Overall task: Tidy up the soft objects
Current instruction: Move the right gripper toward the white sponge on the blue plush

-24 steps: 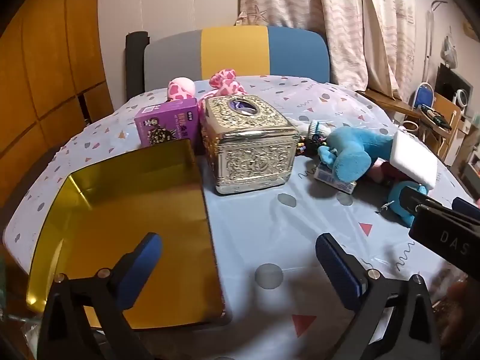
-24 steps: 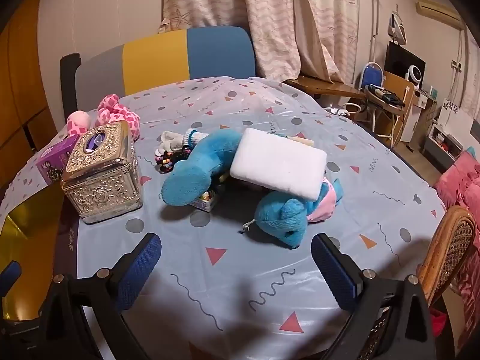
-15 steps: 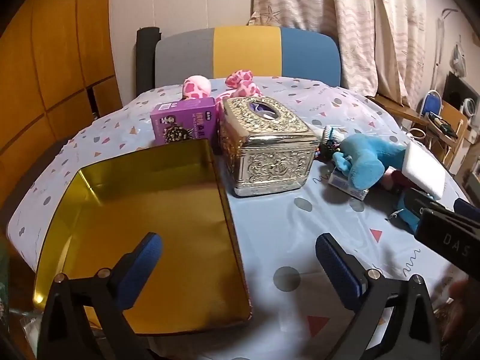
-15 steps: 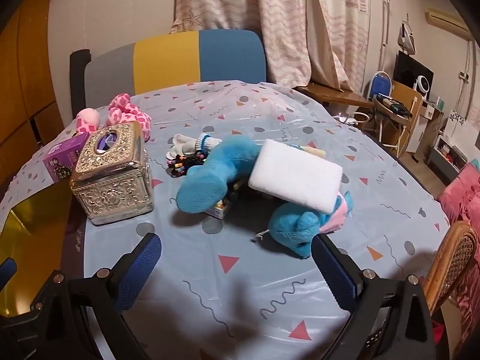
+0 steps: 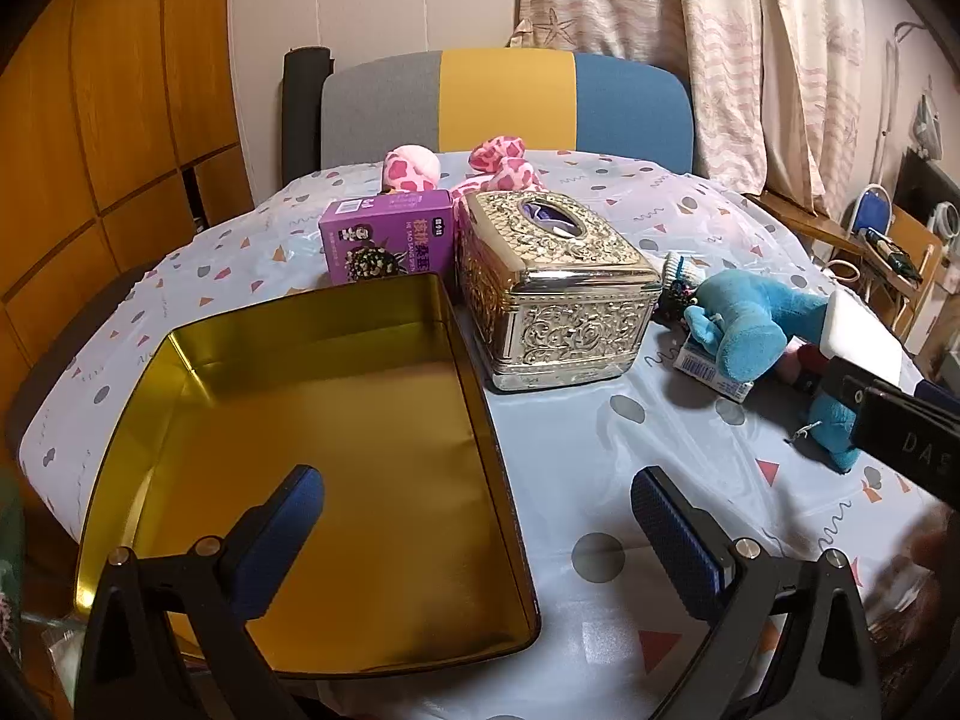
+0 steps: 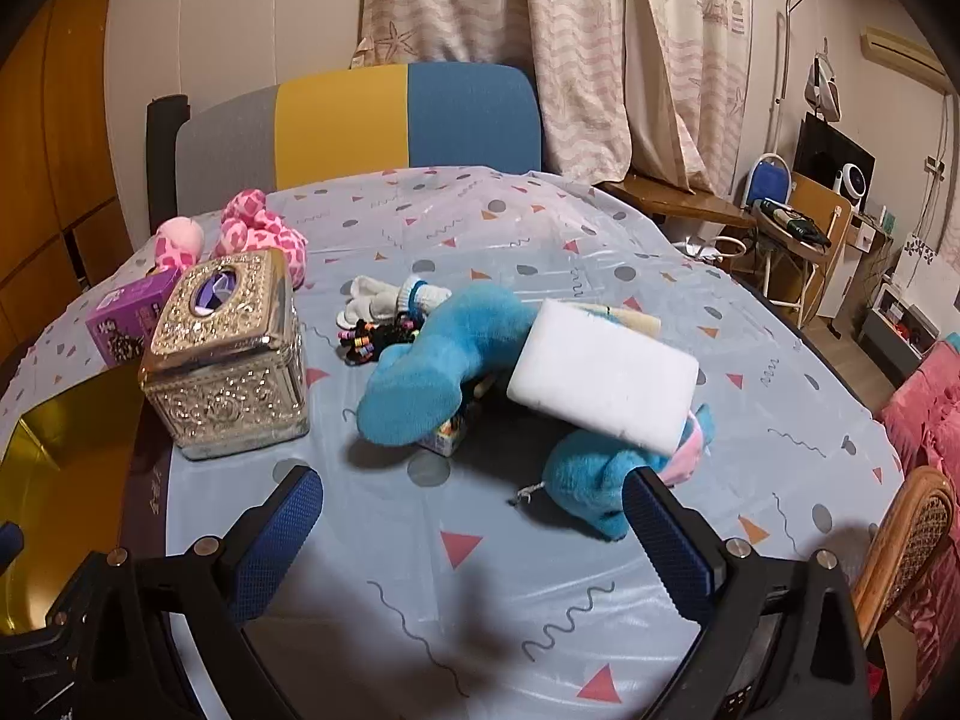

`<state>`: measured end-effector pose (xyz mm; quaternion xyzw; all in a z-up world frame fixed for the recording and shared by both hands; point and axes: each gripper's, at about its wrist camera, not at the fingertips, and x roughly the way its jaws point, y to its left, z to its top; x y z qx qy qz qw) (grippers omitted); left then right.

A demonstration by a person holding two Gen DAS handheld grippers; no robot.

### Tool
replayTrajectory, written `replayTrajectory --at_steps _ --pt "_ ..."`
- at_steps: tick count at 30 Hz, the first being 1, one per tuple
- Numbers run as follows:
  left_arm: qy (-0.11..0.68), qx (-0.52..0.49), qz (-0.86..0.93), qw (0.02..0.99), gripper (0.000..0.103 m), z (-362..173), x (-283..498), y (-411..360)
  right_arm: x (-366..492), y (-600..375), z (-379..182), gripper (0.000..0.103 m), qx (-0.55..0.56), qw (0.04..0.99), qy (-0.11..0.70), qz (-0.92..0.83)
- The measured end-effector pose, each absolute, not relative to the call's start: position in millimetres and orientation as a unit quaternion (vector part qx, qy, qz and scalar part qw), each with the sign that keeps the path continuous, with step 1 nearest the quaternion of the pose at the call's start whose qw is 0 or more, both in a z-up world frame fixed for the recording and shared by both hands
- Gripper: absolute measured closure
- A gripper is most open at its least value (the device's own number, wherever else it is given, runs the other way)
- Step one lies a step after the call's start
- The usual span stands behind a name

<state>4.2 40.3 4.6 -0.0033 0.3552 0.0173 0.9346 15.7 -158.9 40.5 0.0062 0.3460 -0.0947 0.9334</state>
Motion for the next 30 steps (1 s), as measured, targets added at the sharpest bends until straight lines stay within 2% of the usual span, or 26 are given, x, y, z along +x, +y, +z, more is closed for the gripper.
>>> replayTrajectory --at_steps 30 --pt "0.375 -0.010 0.007 0.927 0.000 3 8 41 26 -218 57 0.001 0.047 0.932 0.340 -0.116"
